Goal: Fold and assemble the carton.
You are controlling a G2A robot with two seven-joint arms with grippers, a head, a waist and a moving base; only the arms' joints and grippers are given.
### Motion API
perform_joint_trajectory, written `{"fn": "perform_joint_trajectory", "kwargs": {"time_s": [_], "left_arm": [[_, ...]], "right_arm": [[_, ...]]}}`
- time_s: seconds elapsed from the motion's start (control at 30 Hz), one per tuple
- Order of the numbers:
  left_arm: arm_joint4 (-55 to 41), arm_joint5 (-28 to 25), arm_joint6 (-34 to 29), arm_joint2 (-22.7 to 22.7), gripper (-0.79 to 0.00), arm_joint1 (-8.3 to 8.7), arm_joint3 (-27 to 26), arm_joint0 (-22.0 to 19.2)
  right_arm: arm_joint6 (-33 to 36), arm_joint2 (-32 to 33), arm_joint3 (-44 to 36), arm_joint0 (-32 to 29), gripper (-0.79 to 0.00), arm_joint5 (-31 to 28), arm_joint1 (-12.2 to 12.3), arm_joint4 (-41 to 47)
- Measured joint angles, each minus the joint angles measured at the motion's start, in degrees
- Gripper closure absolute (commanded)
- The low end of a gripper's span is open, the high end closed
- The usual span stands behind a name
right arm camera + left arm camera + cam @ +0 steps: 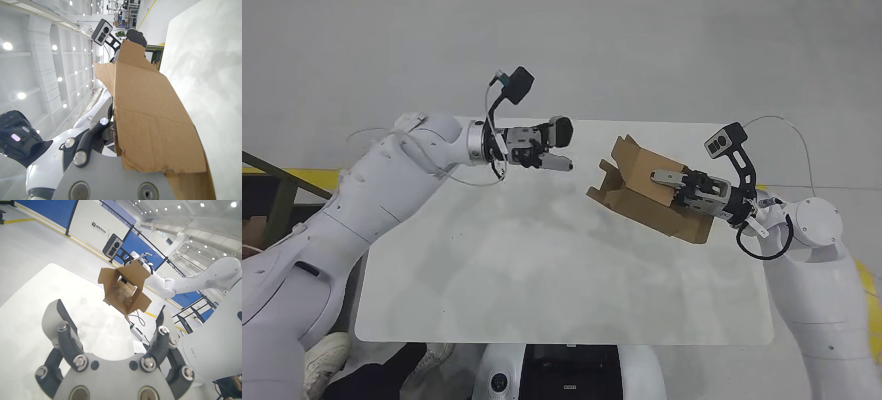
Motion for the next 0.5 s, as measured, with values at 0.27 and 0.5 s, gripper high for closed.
{"fn": "perform_joint_trajectory", "kwargs": {"time_s": [0.27, 0.5], "left_arm": [[14.57, -0.35, 9.13, -5.41, -0.785, 0.23, -3.61, 4.77], [33.12, -0.35, 22.34, -7.7, -0.785, 0.18, -7.7, 9.64]], "right_arm": [[0.0, 0.0, 0.0, 0.0, 0.0, 0.0, 0.0, 0.0], [0.0, 0.0, 0.0, 0.0, 0.0, 0.0, 0.0, 0.0]]}}
